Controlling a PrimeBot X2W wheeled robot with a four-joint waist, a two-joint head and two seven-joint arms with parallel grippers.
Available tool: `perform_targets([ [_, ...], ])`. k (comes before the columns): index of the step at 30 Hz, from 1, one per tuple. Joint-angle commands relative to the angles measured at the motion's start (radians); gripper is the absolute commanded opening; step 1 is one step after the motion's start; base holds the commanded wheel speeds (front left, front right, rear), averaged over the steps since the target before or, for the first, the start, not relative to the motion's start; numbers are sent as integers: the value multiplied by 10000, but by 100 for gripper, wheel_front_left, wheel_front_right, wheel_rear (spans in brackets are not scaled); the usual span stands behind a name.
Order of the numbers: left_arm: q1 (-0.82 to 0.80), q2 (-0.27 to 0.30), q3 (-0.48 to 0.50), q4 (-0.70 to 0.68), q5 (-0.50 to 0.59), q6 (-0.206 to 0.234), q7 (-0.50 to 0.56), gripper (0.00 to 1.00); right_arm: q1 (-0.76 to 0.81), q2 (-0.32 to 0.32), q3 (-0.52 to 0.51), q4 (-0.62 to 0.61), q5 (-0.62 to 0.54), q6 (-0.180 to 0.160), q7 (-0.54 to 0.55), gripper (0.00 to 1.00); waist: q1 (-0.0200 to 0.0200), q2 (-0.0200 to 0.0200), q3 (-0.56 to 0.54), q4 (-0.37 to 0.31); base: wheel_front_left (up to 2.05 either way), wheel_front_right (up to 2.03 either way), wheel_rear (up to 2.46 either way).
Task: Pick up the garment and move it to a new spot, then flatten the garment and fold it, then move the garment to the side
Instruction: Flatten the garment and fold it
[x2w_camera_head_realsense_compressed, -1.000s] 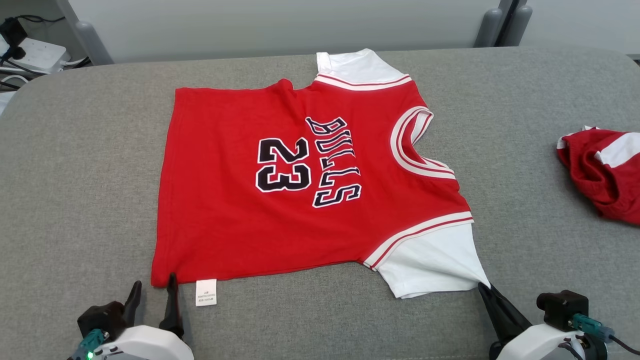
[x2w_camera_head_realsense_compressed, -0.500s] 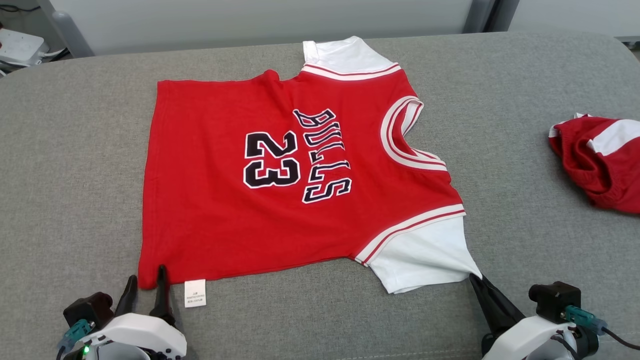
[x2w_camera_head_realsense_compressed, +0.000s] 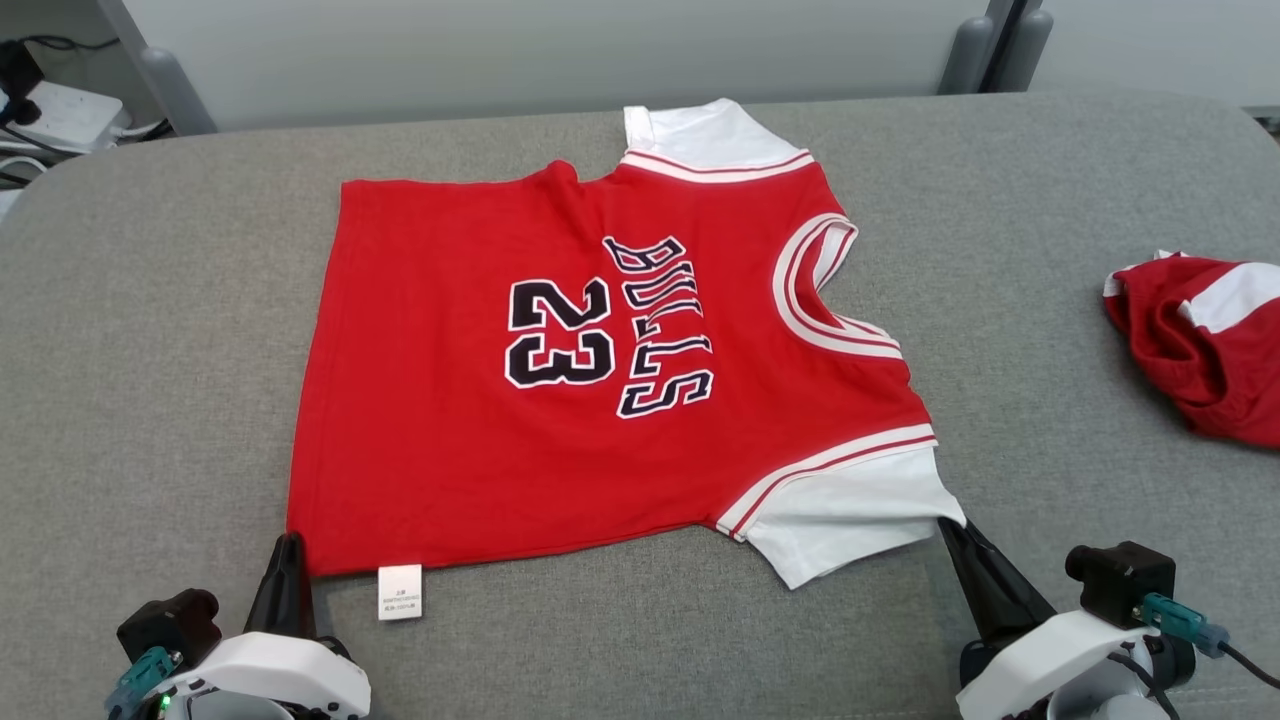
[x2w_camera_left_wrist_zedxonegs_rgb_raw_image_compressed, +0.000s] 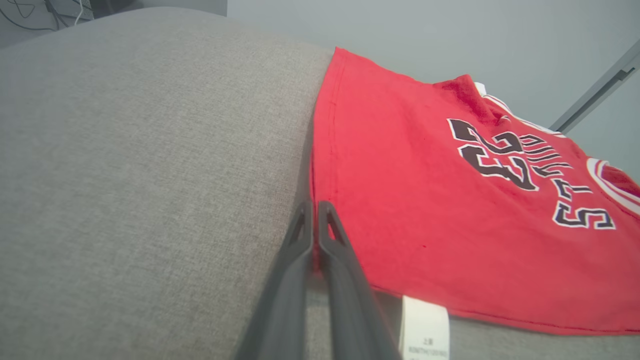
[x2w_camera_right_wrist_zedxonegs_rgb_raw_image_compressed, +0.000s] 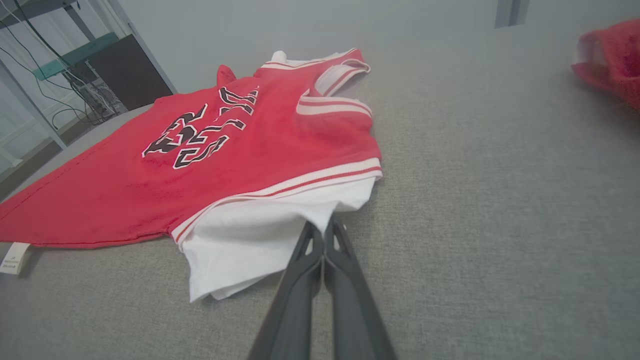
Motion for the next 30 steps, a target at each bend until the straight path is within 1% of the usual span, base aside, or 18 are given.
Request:
perform_targets([
  [1,8,233,269,-391,126,-20,-105,0,-72,-40,62,-418,-97,42,-120,0,0,0,-186,13,0,0,0],
  [3,63,233,281,-471,107,-18,-105,0,-35,-32,61,-482,-104,42,-120,0,0,0,-296,14,0,0,0],
  [7,379,233,282,-902,194,31,-105,0,184,-25,-23,-900,-107,42,-120,0,0,0,-850,17,0,0,0],
  [11,517,233,255,-1130,197,70,-105,0,293,-56,-99,-1207,-101,42,-120,0,0,0,-1093,32,0,0,0],
  [16,726,233,297,-1486,234,177,-105,0,509,-93,-362,-2116,-181,42,-120,0,0,0,-1350,77,0,0,0],
  [21,811,233,524,-1551,365,182,-105,0,647,-99,-520,-3170,-345,42,-120,0,0,0,-1402,42,0,0,0],
  [22,836,233,632,-1646,400,217,-105,0,767,-126,-652,-3753,-444,42,-120,0,0,0,-1397,23,0,0,0],
  [24,820,233,677,-1876,486,228,-105,0,1006,-159,-800,-4344,-538,42,-120,0,0,0,-1294,36,0,0,0],
  [26,763,233,626,-1961,473,242,-105,0,1051,-148,-796,-4299,-493,42,-120,0,0,0,-1173,74,0,0,0],
  [30,517,233,488,-1947,510,237,-105,0,901,-127,-673,-3774,-421,42,-120,0,0,0,-845,178,0,0,0],
])
